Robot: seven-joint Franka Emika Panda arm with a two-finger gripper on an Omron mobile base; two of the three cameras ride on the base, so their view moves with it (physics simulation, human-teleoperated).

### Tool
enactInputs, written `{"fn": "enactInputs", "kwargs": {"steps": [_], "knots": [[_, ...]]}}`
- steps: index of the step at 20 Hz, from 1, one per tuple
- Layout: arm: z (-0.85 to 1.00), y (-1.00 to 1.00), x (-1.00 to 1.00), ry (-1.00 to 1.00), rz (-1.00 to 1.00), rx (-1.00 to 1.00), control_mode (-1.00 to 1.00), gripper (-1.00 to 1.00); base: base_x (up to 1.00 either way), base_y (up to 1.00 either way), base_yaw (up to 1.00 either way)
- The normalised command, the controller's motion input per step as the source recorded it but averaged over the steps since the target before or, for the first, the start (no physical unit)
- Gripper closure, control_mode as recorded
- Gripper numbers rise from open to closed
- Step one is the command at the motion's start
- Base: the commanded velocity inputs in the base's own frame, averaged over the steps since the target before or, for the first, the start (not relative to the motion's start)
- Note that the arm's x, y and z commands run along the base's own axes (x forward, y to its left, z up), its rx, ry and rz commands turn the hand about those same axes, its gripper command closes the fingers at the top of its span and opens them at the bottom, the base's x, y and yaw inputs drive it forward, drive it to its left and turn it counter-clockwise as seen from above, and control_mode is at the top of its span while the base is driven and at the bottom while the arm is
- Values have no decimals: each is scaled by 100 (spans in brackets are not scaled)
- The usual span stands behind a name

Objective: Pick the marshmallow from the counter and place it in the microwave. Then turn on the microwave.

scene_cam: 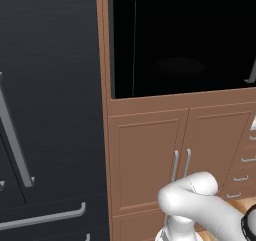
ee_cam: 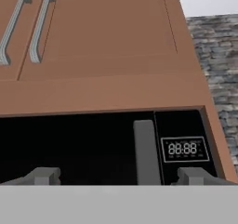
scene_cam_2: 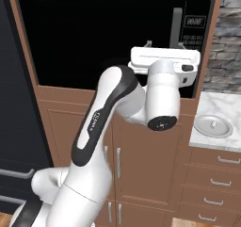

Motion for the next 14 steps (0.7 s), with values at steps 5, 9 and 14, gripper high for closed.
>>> {"fn": "enactInputs", "kwargs": {"steps": [5, 9, 14], "knots": [[0, -17, 24, -3, 1, 1, -100, -100, 0, 0, 0], [1, -13, 27, -1, 1, 1, -100, -100, 0, 0, 0], [2, -13, 34, 0, 3, 1, -100, -100, 0, 0, 0]]}}
